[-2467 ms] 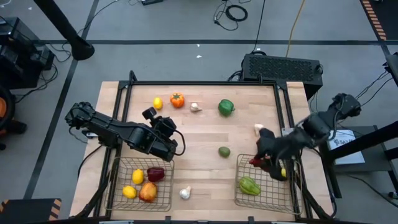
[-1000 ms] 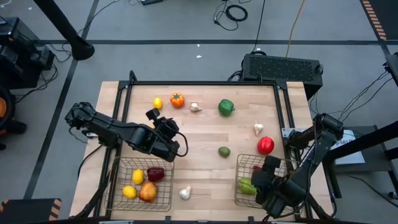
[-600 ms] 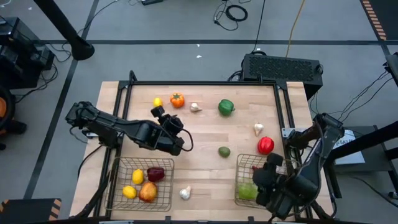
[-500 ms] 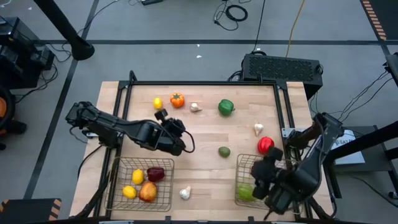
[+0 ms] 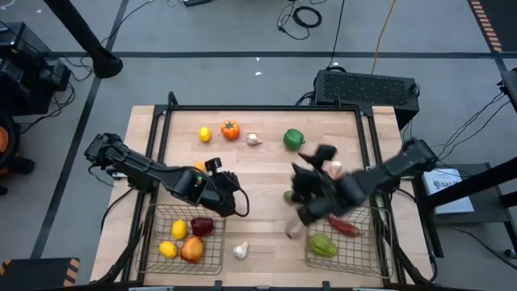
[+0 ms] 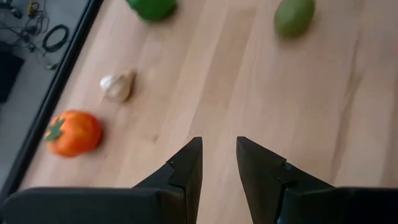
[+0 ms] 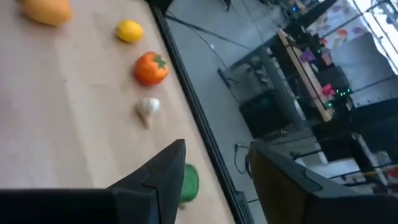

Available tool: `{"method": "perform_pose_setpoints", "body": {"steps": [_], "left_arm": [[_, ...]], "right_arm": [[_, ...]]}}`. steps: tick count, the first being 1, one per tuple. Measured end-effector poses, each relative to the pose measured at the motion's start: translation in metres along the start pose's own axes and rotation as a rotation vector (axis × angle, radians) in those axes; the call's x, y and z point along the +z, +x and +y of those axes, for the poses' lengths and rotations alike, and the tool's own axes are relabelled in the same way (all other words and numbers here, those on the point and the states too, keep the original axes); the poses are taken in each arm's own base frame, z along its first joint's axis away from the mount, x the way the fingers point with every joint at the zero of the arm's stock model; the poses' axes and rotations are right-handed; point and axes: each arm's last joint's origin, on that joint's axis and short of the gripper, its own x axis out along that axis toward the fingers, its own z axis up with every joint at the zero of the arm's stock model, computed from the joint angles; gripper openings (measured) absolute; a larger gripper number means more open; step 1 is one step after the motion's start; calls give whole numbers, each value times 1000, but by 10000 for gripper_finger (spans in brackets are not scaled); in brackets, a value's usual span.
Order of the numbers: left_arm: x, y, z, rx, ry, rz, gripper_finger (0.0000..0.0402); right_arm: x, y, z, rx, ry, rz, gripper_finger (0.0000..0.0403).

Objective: Sort produce into baskets

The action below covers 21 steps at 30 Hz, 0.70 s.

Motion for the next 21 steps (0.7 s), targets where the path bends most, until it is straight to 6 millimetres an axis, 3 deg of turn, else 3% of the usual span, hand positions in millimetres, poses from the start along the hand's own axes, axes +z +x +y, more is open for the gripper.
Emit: {"method": "perform_pose_setpoints", "body": {"steps": [6, 11, 15, 21], "left_arm": [[-15, -3, 8, 69, 74, 135, 107], [-27, -10, 14, 129, 44, 226, 107], [-30, -13, 13, 152, 45, 226, 107], [-30, -13, 12, 153, 35, 205, 107]], "right_arm": [[7, 98, -5, 191, -2, 72, 171], [-15, 175, -20, 330, 140, 29, 171], [-30, 216, -23, 414, 275, -54, 188], [-40, 252, -4, 439, 254, -21, 252]]}}
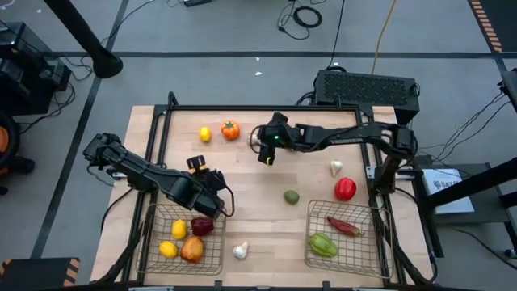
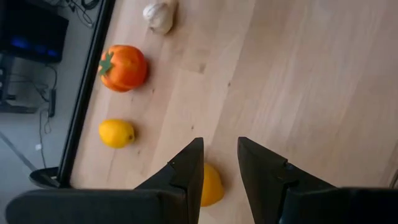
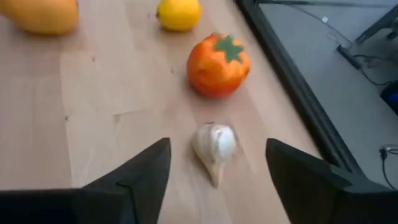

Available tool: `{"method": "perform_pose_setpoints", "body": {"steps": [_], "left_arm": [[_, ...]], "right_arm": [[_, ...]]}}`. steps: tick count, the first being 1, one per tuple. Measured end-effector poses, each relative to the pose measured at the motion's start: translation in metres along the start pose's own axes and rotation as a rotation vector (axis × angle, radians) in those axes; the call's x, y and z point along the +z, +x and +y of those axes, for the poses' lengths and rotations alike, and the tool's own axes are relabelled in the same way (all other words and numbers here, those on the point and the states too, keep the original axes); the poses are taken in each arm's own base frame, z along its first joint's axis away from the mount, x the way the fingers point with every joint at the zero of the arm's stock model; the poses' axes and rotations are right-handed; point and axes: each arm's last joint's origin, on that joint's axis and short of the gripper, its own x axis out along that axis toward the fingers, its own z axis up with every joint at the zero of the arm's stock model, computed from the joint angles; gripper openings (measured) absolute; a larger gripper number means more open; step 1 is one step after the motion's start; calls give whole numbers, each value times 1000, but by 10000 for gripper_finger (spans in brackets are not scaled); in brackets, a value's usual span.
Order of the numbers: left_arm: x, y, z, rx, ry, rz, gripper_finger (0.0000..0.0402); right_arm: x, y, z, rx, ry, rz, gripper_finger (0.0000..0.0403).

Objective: Sort produce into baskets

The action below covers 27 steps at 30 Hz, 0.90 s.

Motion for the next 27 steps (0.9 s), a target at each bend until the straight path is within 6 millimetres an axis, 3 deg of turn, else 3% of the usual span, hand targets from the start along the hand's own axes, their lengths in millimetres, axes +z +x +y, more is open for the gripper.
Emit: {"method": "perform_pose_setpoints", "body": {"steps": [5, 11, 20, 27], "left_arm": [[3, 0, -2, -22, -25, -26, 107], [4, -1, -5, -37, -30, -41, 107], [4, -1, -5, -37, -30, -41, 107], [4, -1, -5, -36, -22, -42, 107]], "right_arm": [[-17, 32, 5, 0, -31, 75, 286], [-36, 54, 7, 4, -104, 154, 288], [-46, 68, -8, -21, -128, 177, 288], [-52, 80, -11, 68, -122, 183, 281]]}}
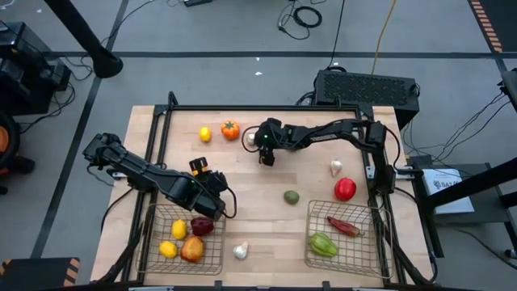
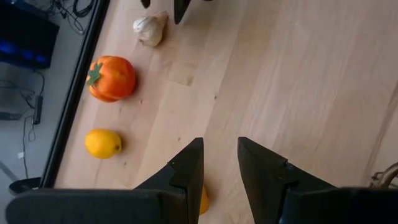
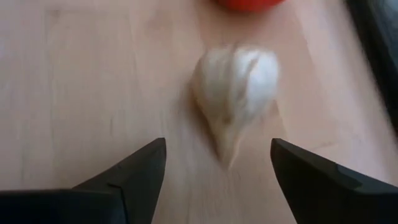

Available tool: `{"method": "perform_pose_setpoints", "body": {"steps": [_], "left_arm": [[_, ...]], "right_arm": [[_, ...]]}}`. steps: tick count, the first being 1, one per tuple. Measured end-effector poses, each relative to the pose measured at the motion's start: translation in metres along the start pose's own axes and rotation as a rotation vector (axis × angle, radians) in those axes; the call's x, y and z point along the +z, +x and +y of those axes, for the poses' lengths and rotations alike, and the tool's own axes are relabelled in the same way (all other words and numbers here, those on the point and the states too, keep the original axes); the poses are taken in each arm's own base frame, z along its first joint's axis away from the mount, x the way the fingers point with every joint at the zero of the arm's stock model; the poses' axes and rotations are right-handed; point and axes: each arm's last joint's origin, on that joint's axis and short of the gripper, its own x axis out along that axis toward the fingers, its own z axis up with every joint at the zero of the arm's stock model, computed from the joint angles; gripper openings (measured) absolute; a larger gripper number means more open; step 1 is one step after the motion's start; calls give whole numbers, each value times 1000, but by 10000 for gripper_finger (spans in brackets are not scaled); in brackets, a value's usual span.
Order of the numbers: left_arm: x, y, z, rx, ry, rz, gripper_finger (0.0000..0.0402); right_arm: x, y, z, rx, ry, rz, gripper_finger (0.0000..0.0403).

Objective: Sort produce into baskets

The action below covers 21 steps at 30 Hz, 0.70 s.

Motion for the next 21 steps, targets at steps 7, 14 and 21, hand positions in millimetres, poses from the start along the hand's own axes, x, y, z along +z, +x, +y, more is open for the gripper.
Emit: {"method": "perform_pose_setpoints", "body": {"steps": [7, 14, 21], "left_arm": [[0, 0, 0, 3, 19, -2, 107], [0, 0, 0, 5, 26, -2, 107], [0, 0, 0, 5, 25, -2, 107]], "right_arm": [[2, 18, 3, 11, -6, 16, 254], [2, 19, 4, 13, 1, 18, 209], [3, 18, 5, 14, 22, 14, 152]]}}
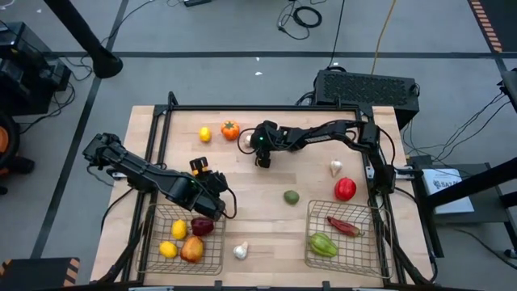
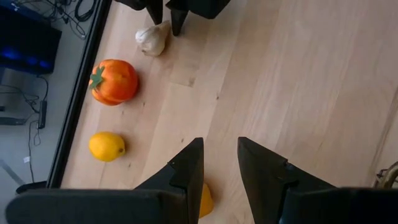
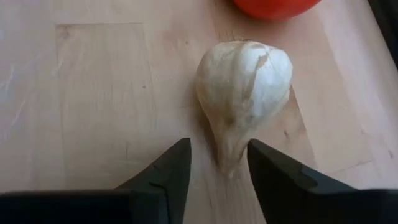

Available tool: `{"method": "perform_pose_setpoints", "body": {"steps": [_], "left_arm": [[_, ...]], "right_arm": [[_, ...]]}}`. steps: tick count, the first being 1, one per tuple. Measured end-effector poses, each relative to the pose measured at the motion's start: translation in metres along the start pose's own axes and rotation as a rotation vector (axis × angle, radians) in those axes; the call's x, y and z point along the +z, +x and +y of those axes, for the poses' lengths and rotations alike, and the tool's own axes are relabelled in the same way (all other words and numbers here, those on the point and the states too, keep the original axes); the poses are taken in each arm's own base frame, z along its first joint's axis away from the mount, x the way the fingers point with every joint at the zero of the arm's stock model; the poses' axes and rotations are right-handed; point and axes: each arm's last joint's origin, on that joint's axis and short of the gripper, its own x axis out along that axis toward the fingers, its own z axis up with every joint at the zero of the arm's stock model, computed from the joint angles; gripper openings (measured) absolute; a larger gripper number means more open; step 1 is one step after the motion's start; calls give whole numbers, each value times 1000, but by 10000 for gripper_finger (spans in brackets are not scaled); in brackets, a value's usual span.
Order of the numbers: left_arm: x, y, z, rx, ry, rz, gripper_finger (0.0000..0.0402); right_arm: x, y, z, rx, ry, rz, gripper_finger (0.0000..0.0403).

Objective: Sort produce into baskets

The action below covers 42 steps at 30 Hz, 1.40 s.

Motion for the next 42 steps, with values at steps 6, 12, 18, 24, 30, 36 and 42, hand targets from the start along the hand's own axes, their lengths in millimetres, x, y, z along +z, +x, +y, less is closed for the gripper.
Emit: {"method": "perform_pose_setpoints", "body": {"steps": [6, 12, 18, 24, 30, 36, 42], "left_arm": [[0, 0, 0, 0, -5, 0, 107], [0, 0, 0, 0, -6, 0, 107], [0, 0, 0, 0, -7, 0, 107], [0, 0, 0, 0, -7, 0, 107], [0, 0, 0, 0, -6, 0, 107], [0, 0, 0, -2, -7, 0, 107], [0, 0, 0, -3, -9, -1, 107]], "right_arm": [[0, -1, 0, 0, 21, 1, 112], [1, -1, 2, -3, 18, 1, 78], [2, -3, 7, -1, 40, 1, 54], [9, -29, 13, 22, 72, 29, 46], [24, -89, 29, 199, 128, 48, 45], [17, -160, 64, 368, 101, 200, 45], [-4, -232, 106, 424, 68, 362, 45]]}}
